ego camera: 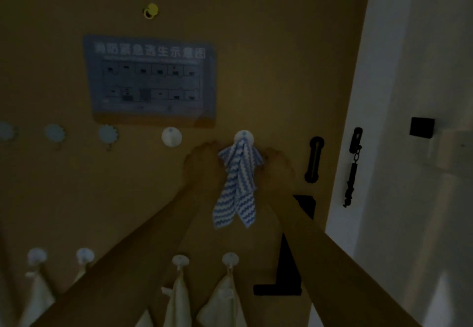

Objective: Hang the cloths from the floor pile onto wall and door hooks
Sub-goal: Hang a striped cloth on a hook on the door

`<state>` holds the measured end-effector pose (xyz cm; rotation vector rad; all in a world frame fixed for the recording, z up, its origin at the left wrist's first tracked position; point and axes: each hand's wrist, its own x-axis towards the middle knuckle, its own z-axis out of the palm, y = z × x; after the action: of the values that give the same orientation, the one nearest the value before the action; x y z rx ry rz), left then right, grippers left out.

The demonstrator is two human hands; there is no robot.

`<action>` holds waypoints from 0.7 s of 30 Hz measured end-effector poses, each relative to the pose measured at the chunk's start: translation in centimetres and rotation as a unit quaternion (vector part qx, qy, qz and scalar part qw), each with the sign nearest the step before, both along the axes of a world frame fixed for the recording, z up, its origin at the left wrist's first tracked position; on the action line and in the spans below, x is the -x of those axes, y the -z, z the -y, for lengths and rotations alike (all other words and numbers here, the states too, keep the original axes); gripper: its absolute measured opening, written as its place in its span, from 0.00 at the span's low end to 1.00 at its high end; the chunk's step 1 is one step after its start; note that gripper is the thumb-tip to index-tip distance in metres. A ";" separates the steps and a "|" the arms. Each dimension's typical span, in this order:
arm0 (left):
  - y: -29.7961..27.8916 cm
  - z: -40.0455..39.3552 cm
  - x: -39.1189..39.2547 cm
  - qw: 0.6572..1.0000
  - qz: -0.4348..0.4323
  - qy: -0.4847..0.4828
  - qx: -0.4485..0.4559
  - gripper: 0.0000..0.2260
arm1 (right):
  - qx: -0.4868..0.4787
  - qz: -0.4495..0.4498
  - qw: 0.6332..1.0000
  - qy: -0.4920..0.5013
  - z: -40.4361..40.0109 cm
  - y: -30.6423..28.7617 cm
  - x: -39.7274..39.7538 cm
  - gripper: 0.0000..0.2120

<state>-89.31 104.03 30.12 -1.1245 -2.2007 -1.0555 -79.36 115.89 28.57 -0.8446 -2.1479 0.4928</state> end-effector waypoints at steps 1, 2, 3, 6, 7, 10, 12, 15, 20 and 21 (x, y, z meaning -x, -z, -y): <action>0.1 0.8 -0.6 1.000 -0.006 -0.005 0.014 0.08 | -0.004 0.001 1.000 -0.008 0.2 0.4 -0.2 0.16; 0.2 1.5 -1.2 1.000 -0.009 -0.005 0.029 0.10 | -0.001 -0.010 1.000 -0.023 0.7 0.8 -0.5 0.17; 0.3 2.2 -1.8 0.999 -0.007 -0.003 0.041 0.16 | -0.013 -0.024 0.999 -0.033 0.8 1.3 -0.5 0.17; 1.1 4.1 -3.2 0.998 0.002 -0.019 0.063 0.28 | -0.045 -0.046 0.997 -0.047 2.9 2.1 -1.5 0.18; 1.7 4.9 -3.4 0.995 -0.002 -0.044 0.084 0.27 | -0.049 -0.039 0.996 -0.060 3.8 2.5 -1.8 0.20; 3.4 6.5 -3.4 0.986 -0.024 -0.090 0.136 0.24 | -0.048 -0.037 0.996 -0.073 5.7 3.1 -2.1 0.26; 4.7 8.2 -3.9 0.981 -0.020 -0.123 0.150 0.25 | -0.049 -0.036 0.994 -0.089 7.5 3.6 -2.6 0.27; 6.7 11.4 -5.1 0.972 -0.007 -0.161 0.171 0.25 | -0.014 -0.038 0.991 -0.130 10.4 5.1 -2.7 0.28; 9.6 17.3 -7.0 0.959 0.024 -0.217 0.182 0.25 | 0.039 -0.059 0.979 -0.191 15.8 7.6 -3.1 0.31; 10.1 18.4 -7.5 0.956 0.031 -0.227 0.184 0.25 | 0.037 -0.067 0.977 -0.201 16.9 7.9 -3.3 0.30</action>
<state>-81.84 85.61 20.04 -0.6637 -2.6027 -0.5040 -76.11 98.98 20.65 -0.3969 -2.1873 0.8151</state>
